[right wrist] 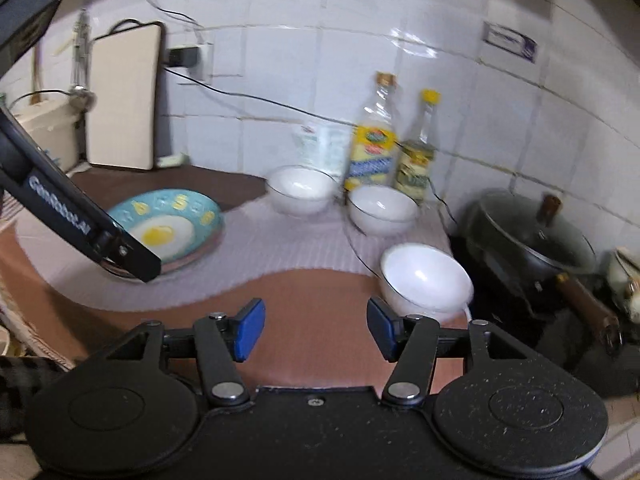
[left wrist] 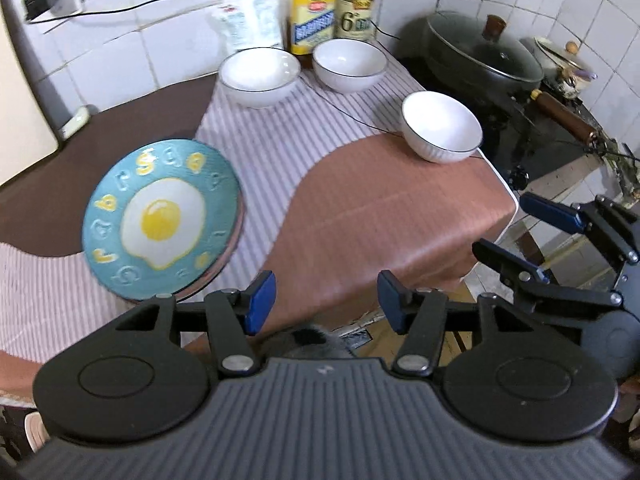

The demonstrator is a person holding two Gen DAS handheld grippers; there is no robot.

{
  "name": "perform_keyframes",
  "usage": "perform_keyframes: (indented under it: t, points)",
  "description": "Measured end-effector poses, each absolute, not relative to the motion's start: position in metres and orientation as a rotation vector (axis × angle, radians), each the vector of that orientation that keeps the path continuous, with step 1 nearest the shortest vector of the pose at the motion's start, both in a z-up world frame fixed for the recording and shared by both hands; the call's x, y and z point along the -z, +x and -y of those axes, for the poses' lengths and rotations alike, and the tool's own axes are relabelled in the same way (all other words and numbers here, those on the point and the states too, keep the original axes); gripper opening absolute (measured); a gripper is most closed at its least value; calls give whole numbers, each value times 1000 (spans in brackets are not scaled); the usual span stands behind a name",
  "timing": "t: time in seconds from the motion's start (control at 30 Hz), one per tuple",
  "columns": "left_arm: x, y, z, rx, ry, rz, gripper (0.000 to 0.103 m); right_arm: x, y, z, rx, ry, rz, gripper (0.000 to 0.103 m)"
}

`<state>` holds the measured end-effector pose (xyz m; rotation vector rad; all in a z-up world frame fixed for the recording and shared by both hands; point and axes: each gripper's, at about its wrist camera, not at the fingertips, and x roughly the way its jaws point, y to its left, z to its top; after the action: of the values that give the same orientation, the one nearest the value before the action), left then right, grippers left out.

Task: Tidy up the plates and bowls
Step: 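Move both grippers to a white ribbed bowl and close on its rim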

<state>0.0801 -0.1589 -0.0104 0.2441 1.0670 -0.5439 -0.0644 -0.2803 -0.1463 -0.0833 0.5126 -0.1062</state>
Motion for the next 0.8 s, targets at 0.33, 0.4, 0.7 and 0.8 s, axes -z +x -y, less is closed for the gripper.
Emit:
perform_keyframes:
  t: [0.33,0.4,0.7,0.8]
  points:
    - [24,92,210,581,214,-980,63,181,-59,321,238,16,-419,74]
    - [25,97,219,592,199,-948,65,185,-55,328,245,32,-393,78]
    - [61,142,266,617,104,-842,76,223,-6,356,275,66,-367,94]
    - [79,158,283,613,85,-850,76,235,16,367,289,76,-380,94]
